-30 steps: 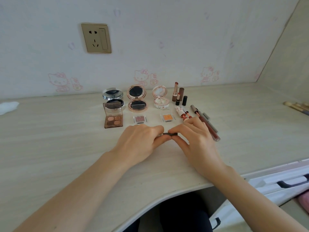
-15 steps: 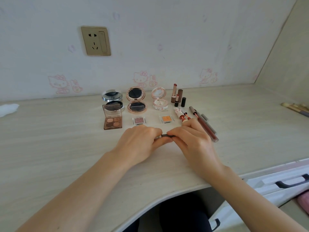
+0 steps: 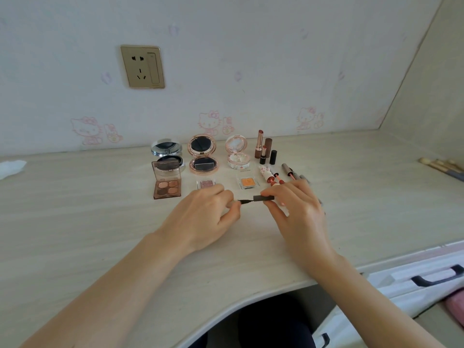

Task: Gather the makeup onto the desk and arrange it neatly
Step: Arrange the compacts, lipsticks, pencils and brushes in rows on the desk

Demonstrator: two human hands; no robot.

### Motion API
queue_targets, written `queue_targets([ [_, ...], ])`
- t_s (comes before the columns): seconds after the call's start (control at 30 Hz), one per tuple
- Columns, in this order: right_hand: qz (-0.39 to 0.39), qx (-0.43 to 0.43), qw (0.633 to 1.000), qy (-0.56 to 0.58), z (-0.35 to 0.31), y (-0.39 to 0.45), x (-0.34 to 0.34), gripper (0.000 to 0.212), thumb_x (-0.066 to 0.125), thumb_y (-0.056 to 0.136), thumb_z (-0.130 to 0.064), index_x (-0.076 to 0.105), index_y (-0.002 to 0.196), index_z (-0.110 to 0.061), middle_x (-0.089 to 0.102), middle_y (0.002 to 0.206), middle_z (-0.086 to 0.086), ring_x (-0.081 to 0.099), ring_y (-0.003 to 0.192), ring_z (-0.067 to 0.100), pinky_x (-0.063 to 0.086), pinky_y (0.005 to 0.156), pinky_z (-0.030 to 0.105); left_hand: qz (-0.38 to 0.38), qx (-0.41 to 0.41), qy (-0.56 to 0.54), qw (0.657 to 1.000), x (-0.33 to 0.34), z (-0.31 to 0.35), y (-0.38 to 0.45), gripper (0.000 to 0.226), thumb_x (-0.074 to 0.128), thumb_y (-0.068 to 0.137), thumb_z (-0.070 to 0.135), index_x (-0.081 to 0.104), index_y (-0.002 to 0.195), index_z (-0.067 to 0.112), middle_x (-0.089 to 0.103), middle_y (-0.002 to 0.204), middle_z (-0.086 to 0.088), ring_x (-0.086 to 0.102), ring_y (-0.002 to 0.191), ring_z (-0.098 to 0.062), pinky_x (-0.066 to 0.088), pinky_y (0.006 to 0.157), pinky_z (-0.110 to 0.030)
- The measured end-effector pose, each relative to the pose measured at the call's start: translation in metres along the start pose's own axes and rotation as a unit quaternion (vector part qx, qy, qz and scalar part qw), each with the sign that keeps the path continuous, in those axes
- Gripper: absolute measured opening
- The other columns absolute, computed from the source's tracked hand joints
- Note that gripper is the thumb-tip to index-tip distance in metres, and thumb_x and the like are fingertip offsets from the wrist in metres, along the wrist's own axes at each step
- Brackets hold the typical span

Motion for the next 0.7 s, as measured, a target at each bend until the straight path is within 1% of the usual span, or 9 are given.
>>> queue_targets([
  [0.1,0.002,0.049,0.999,0.010,0.001,0.000,-0.003,0.017,0.075,0.079,-0.005,0.072,0.095,-0.011,0.070,0.091,-0.004,0.057,0.092,0.021,0.051,0.079,0.037,0.000,-0.017,-0.002,1.000,0.005,-0.005,-0.001,0.025,0.043,0.091,0.020,0.064,0.084,0.010,0.048,0.077,0.002,0.044,0.073,-0.015,0.039,0.064,-0.030],
  [0.17,0.006,0.082,0.996,0.024,0.001,0.001,-0.005,0.018,0.074,0.080,-0.004,0.072,0.097,-0.011,0.067,0.092,-0.013,0.058,0.093,0.021,0.051,0.080,0.037,0.002,-0.028,-0.007,1.000,0.006,-0.007,0.000,0.023,0.047,0.089,0.012,0.068,0.098,0.009,0.049,0.082,0.001,0.042,0.078,-0.013,0.038,0.068,-0.026],
  [0.23,0.020,0.110,0.993,0.044,0.002,0.002,-0.007,0.020,0.073,0.079,-0.004,0.072,0.097,-0.014,0.055,0.087,-0.029,0.060,0.090,0.020,0.047,0.078,0.027,0.009,-0.026,-0.028,0.999,0.006,-0.006,0.001,0.029,0.050,0.091,0.008,0.065,0.115,0.011,0.051,0.089,0.002,0.047,0.083,-0.013,0.037,0.072,-0.022],
  [0.3,0.021,0.163,0.983,0.079,0.003,0.002,-0.010,0.023,0.072,0.081,-0.008,0.069,0.100,-0.021,0.054,0.085,-0.030,0.061,0.091,0.016,0.041,0.074,0.011,0.008,-0.042,-0.070,0.997,0.006,-0.004,0.000,0.032,0.052,0.093,0.011,0.056,0.124,0.022,0.055,0.094,0.004,0.052,0.084,-0.008,0.040,0.073,-0.019],
  [0.37,0.013,0.209,0.970,0.123,0.005,0.002,-0.013,0.031,0.071,0.084,-0.015,0.059,0.105,-0.035,0.062,0.090,-0.021,0.060,0.091,0.002,0.038,0.072,0.001,0.019,-0.066,-0.111,0.991,0.004,0.001,0.000,0.022,0.054,0.094,0.018,0.048,0.109,0.033,0.054,0.087,0.013,0.053,0.076,0.000,0.038,0.066,-0.012],
  [0.47,-0.009,0.243,0.958,0.149,0.011,0.000,-0.018,0.039,0.066,0.086,-0.028,0.044,0.107,-0.053,0.067,0.093,-0.017,0.056,0.089,-0.011,0.040,0.069,0.001,0.054,-0.040,-0.137,0.988,0.001,0.012,0.004,0.018,0.051,0.095,0.011,0.048,0.094,0.029,0.047,0.075,0.021,0.047,0.071,0.004,0.034,0.062,-0.009],
  [0.57,-0.018,0.238,0.962,0.135,0.021,-0.004,-0.027,0.024,0.059,0.086,-0.040,0.047,0.104,-0.051,0.066,0.087,-0.016,0.058,0.084,-0.006,0.042,0.067,0.009,0.058,-0.027,-0.166,0.984,0.004,0.021,0.008,0.021,0.047,0.096,0.005,0.058,0.091,0.023,0.047,0.081,0.023,0.050,0.069,0.000,0.034,0.065,-0.009],
  [0.63,-0.022,0.229,0.964,0.133,0.032,-0.007,-0.034,0.020,0.058,0.087,-0.036,0.050,0.099,-0.051,0.066,0.085,-0.016,0.058,0.083,-0.002,0.041,0.067,0.010,0.059,-0.029,-0.181,0.981,0.007,0.026,0.012,0.021,0.047,0.096,0.007,0.060,0.092,0.024,0.049,0.083,0.022,0.052,0.069,-0.005,0.036,0.065,-0.011],
  [0.7,-0.035,0.223,0.966,0.123,0.042,-0.007,-0.041,0.022,0.056,0.088,-0.034,0.051,0.093,-0.055,0.064,0.083,-0.019,0.056,0.083,-0.002,0.038,0.066,0.007,0.042,-0.036,-0.195,0.979,0.010,0.030,0.016,0.018,0.049,0.097,0.013,0.060,0.099,0.027,0.051,0.092,0.021,0.055,0.076,-0.006,0.040,0.068,-0.014],
])
Point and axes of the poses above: each hand's wrist, its own y-axis towards the middle knuckle, its own x-axis out of the palm, z = x × y, the point moved 1 cm from there along y, towards the middle knuckle
